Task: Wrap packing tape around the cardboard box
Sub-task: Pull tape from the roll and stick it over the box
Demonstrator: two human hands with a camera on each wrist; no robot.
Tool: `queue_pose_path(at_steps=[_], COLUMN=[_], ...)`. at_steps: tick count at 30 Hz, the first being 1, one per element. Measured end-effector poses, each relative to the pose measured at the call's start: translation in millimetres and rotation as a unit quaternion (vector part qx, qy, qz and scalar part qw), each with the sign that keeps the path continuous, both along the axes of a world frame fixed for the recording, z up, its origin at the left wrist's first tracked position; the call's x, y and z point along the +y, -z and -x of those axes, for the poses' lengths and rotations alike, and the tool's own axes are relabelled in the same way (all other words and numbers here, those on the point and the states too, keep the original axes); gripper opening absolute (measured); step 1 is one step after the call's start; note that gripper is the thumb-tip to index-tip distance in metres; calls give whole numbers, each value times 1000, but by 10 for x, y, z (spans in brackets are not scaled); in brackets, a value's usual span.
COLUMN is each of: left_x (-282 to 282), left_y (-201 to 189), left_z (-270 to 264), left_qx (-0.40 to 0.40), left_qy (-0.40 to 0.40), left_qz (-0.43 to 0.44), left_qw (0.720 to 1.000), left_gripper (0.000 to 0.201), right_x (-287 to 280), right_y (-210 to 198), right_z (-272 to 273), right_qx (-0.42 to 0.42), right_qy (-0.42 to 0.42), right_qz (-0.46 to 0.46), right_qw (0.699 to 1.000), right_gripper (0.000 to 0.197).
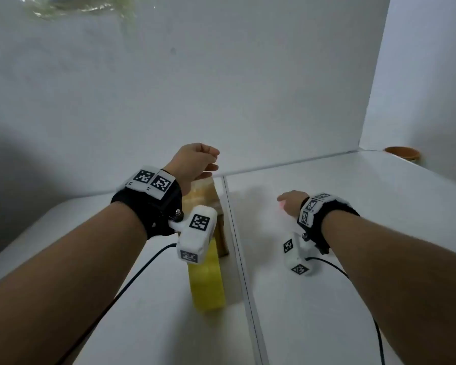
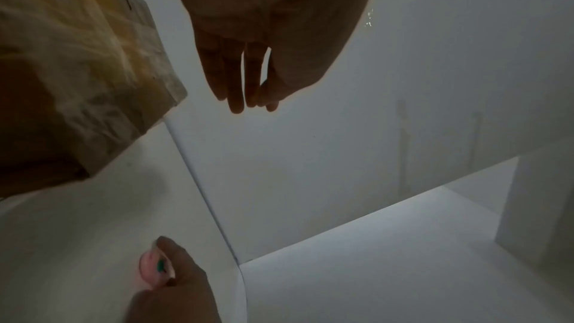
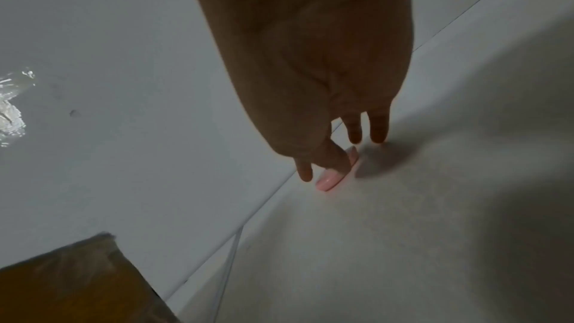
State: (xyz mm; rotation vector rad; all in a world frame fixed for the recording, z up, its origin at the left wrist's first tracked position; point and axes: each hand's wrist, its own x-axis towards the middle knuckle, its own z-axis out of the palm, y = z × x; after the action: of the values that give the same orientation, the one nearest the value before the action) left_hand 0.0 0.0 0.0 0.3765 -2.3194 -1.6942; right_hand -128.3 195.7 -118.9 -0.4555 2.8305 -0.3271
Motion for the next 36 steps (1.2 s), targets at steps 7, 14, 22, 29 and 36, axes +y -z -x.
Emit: queue_pose_path(at_steps=[7, 14, 22, 29, 36], left_x=[-57, -19, -7, -68, -112], left_y=[82, 90, 271, 414, 632], left_z=[-72, -345, -838, -1156, -1341], left_qx=[9, 27, 27, 7, -105], left_qy=[-13, -7, -13, -37, -59], left_qz=[-18, -50, -69, -20, -2], left_qw=[1000, 998, 997, 999, 993], left_gripper=[20, 20, 20, 14, 24], right_x=[94, 83, -58, -163, -300], right_y=[3, -60, -424, -541, -601], right_z=[-154, -463, -1049, -1352, -1407], right_qx=[41, 35, -156, -217, -162], right_qy=[12, 65, 56, 72, 47], right_qz=[-14, 92, 483, 590, 565], right_qw=[999, 993, 860, 774, 807], right_gripper=[37, 29, 11, 27, 42])
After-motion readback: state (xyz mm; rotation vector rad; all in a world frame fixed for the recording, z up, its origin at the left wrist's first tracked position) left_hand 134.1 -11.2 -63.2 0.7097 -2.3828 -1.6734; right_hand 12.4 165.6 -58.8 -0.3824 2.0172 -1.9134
